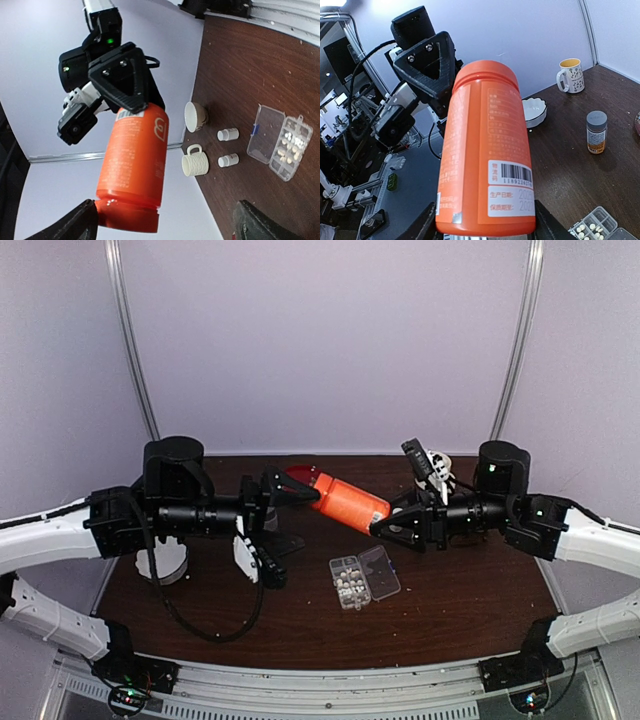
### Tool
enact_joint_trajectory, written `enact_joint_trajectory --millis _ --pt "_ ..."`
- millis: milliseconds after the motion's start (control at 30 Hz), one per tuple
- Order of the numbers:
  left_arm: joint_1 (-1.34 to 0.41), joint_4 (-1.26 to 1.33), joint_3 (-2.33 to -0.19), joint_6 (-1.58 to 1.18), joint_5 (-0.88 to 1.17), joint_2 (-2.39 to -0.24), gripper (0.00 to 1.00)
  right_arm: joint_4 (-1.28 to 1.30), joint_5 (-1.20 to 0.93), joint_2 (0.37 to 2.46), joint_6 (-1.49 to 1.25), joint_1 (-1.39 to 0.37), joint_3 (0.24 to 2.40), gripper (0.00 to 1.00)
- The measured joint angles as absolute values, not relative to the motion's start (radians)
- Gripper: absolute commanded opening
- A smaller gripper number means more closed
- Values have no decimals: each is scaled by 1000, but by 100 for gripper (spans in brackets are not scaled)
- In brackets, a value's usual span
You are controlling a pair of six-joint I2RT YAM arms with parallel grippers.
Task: Sort the pills into containers
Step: Screw the lid of the pill bottle onto the pill bottle.
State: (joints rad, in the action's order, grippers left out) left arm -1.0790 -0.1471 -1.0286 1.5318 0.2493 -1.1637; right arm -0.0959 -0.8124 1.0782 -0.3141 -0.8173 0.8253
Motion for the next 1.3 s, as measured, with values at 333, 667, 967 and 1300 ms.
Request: enact_joint_trajectory --millis 333,667,967,1300 --pt "-1074 7 -1005 712 300 -1070 97 73 -713 1010 35 -817 840 0" --pt "-1061 -120 -1177 -149 182 -1080 97 20 -562 947 347 -885 784 0" --pt "-1044 -339 -1346 -552 265 -1226 98 -83 -388 939 529 -990 764 0" --pt "-1039 -410 -1369 -694 350 -1266 94 -88 -301 982 599 -1039 789 0"
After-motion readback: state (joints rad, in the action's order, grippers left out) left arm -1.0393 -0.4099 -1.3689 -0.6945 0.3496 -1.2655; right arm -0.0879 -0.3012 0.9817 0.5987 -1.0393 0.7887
